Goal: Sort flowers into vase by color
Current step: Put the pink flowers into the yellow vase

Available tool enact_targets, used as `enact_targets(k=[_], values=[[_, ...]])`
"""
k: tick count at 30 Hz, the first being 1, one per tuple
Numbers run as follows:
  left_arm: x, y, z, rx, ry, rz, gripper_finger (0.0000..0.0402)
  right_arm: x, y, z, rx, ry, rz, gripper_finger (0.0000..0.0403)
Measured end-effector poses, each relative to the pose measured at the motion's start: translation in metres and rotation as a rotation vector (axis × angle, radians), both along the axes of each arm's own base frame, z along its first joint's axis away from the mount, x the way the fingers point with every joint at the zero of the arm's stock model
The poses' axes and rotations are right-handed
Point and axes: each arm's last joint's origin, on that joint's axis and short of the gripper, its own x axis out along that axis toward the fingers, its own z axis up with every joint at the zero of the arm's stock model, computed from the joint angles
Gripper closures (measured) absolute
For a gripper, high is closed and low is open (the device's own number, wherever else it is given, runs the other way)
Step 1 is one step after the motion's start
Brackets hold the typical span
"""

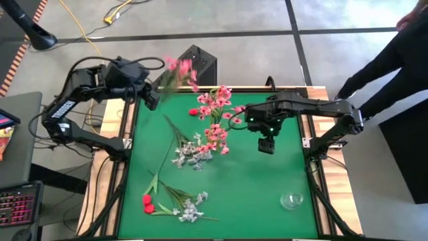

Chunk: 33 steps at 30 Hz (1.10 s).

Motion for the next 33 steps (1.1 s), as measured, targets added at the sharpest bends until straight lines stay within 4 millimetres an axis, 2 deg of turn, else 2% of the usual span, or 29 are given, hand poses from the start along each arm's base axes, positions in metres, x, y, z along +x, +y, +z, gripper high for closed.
enact_targets(k=[9,13,17,20,23,26,33], values=[[0.007,0.009,0.011,0.043,-0.127,-0.062,0.0401,-0.044,0.0,0.038,-0.128,-0.185,-0.079,0.0126],[0.015,0.013,0.0,-0.011,-0.091,-0.063,0.0401,-0.066,0.002,0.055,-0.121,-0.312,-0.152,0.0126],[0.029,0.024,-0.042,-0.072,0.096,0.064,0.0397,-0.083,0.003,0.065,-0.124,-0.436,-0.231,0.0126],[0.037,0.037,-0.08,-0.191,0.182,0.069,0.0374,-0.091,0.003,0.068,-0.136,-0.484,-0.271,0.0126],[0.046,0.046,-0.12,-0.294,0.199,0.027,0.0332,-0.094,0.003,0.066,-0.135,-0.495,-0.282,0.0126],[0.045,0.049,-0.16,-0.396,0.266,0.039,0.0285,-0.094,0.003,0.061,-0.135,-0.498,-0.282,0.0126],[0.038,0.044,-0.227,-0.542,0.332,0.075,0.0199,-0.086,0.003,0.038,-0.14,-0.418,-0.271,0.0126]])
